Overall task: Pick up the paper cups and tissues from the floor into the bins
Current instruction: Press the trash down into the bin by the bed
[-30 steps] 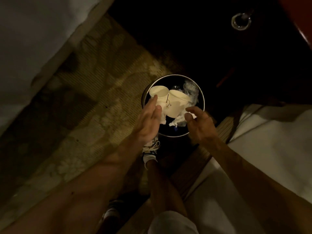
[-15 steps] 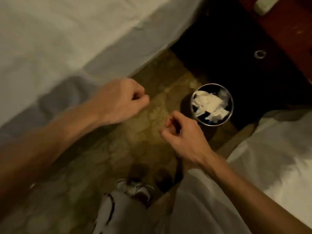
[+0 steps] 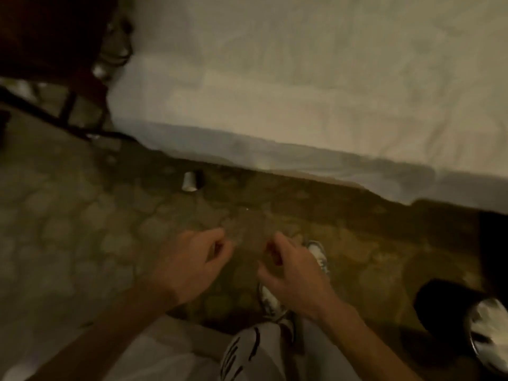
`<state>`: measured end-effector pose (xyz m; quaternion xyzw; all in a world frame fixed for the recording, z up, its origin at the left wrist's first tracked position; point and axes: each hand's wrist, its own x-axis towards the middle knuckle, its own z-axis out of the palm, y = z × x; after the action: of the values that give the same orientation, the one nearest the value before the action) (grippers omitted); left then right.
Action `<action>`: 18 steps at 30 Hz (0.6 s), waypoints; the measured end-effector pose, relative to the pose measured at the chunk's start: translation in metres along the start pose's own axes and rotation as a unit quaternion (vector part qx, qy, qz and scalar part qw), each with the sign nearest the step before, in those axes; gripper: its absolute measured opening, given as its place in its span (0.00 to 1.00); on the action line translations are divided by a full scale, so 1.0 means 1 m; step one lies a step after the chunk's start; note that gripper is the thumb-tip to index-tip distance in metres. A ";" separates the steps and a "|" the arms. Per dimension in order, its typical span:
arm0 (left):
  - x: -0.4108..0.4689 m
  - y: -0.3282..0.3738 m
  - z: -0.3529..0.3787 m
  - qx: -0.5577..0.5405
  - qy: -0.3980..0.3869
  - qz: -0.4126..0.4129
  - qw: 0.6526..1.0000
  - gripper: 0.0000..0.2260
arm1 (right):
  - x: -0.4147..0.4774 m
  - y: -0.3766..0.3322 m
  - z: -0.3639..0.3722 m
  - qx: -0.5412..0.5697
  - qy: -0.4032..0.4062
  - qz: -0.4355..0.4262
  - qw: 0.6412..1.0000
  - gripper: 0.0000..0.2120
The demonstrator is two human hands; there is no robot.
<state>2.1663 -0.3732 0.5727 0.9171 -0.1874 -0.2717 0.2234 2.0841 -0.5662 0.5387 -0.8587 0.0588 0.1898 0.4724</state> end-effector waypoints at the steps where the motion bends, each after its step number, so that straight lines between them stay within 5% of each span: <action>1: -0.004 -0.022 0.002 -0.034 0.019 -0.041 0.998 0.10 | 0.014 -0.006 0.010 -0.015 -0.021 -0.003 1.000 0.08; 7: 0.007 -0.138 0.021 -0.196 0.108 -0.264 0.938 0.13 | 0.115 -0.027 0.069 -0.093 -0.120 -0.005 0.988 0.08; 12: 0.049 -0.216 0.028 -0.266 0.117 -0.356 0.888 0.04 | 0.229 -0.031 0.115 -0.144 -0.197 0.005 0.970 0.08; 18: 0.123 -0.319 0.060 -0.323 0.129 -0.422 0.837 0.07 | 0.367 -0.011 0.180 -0.211 -0.267 -0.009 0.940 0.10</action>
<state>2.2985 -0.1840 0.3132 0.8100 0.3464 -0.2640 0.3926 2.3770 -0.3815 0.3212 -0.8567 -0.1187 0.4160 0.2808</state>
